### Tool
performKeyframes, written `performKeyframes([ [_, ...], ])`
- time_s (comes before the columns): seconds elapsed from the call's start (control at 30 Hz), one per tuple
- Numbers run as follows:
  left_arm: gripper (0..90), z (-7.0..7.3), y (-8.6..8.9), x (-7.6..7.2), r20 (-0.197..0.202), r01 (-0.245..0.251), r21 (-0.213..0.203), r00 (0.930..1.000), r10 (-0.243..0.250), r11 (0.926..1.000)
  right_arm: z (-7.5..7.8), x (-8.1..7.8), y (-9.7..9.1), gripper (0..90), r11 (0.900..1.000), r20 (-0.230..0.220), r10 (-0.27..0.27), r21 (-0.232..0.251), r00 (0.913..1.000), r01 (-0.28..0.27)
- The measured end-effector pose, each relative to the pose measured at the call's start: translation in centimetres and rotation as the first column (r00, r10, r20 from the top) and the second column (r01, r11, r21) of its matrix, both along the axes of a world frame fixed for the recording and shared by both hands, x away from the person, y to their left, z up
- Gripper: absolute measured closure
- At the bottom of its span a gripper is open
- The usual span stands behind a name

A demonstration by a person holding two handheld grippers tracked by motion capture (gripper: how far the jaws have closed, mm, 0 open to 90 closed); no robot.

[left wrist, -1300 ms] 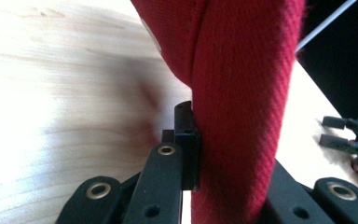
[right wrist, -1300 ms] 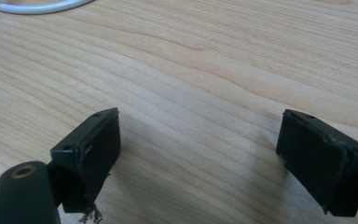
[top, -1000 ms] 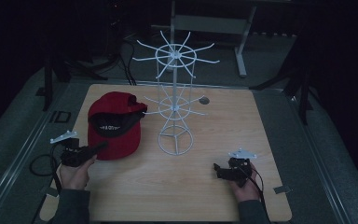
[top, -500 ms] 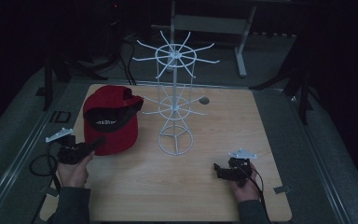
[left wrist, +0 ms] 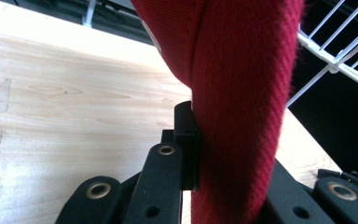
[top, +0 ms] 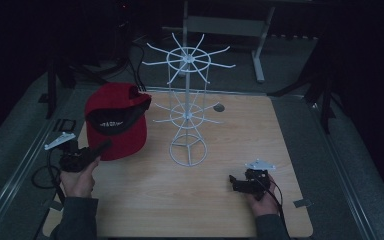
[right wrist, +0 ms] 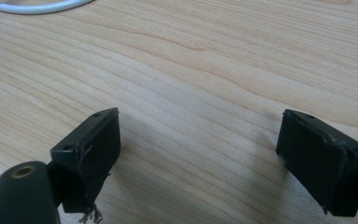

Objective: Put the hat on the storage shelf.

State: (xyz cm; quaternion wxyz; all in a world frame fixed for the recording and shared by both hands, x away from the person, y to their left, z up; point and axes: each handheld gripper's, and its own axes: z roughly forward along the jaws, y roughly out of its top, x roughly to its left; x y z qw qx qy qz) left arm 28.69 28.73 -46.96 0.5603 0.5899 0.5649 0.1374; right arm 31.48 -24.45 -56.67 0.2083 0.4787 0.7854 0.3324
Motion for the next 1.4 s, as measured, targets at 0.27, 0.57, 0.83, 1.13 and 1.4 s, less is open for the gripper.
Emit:
performKeyframes([
  [0.27,85.4,1.0,0.0,0.1,0.024,-0.011,0.001,0.9996,0.011,0.9999,0.0,0.0,0.0,13.4,1.0000,0.000,0.000,0.000,1.0000,0.000],
  [0.57,85.4,2.3,0.1,0.3,0.051,-0.021,-0.005,0.9985,0.021,0.9998,0.0,0.0,0.0,13.4,1.0000,0.000,0.000,0.000,1.0000,0.000],
  [0.83,85.4,3.0,0.1,0.5,0.061,-0.023,-0.008,0.9979,0.023,0.9997,0.0,0.0,0.0,13.4,1.0000,0.000,0.000,0.000,1.0000,0.000],
  [1.13,85.4,3.7,0.1,0.6,0.077,-0.022,-0.014,0.9968,0.023,0.9997,0.0,0.0,0.0,13.4,1.0000,0.000,0.000,0.000,1.0000,0.000],
  [1.4,85.4,4.7,0.0,0.9,0.096,-0.018,-0.003,0.9952,0.019,0.9998,0.0,0.0,0.0,13.4,1.0000,0.000,0.000,0.000,1.0000,0.000],
])
